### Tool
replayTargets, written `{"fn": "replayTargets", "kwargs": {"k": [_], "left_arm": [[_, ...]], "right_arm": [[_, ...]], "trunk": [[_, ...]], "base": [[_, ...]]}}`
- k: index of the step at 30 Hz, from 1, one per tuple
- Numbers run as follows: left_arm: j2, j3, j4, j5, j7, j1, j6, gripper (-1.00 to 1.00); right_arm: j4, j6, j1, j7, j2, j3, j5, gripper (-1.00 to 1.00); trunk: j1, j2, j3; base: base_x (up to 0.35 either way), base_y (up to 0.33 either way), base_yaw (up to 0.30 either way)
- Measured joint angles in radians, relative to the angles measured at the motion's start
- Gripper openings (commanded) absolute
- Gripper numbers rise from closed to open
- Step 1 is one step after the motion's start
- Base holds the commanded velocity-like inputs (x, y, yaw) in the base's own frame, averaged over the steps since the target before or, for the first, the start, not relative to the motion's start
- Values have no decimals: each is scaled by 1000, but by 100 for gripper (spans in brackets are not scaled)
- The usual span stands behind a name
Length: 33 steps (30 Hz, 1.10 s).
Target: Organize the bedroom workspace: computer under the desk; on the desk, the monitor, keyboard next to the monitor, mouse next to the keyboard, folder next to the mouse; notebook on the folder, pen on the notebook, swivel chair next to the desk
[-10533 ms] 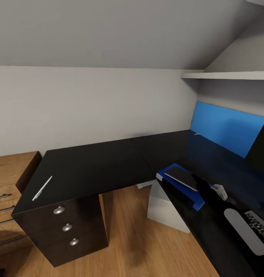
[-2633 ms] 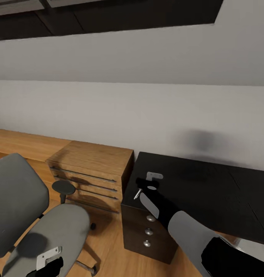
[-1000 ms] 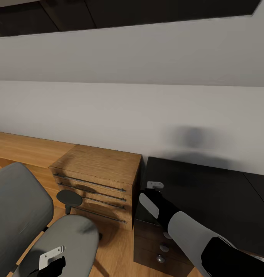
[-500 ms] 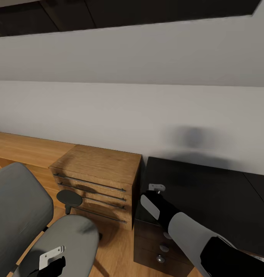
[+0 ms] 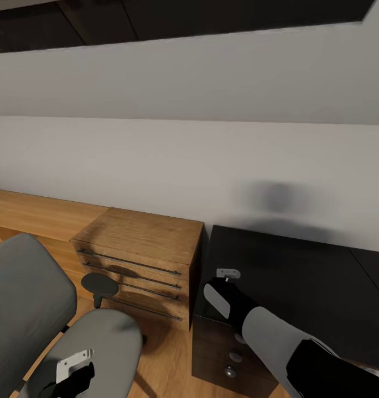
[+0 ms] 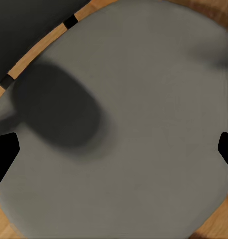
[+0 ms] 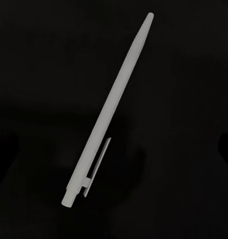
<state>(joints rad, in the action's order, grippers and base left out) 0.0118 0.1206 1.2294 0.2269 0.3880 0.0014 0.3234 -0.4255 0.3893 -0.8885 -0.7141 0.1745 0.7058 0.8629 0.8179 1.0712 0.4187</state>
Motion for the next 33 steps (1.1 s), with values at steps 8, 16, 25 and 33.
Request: {"fn": "replayTargets", "kwargs": {"k": [8,16,25,33], "left_arm": [[-5,-1,28,3,0,0,5,100],[-45,-18,160,6,1,0,75,100],[-75,-24,362,9,6,0,328,100],[-138,-12,379,24,7,0,356,100]], "right_arm": [[1,0,0,0,0,-1,0,100],[1,0,0,0,0,-1,0,100],[1,0,-1,0,0,-1,0,100],[1,0,0,0,0,-2,0,100]], "trunk": [[0,0,0],[0,0,0],[0,0,0],[0,0,0]], "base": [[0,0,0],[0,0,0],[0,0,0],[0,0,0]]}}
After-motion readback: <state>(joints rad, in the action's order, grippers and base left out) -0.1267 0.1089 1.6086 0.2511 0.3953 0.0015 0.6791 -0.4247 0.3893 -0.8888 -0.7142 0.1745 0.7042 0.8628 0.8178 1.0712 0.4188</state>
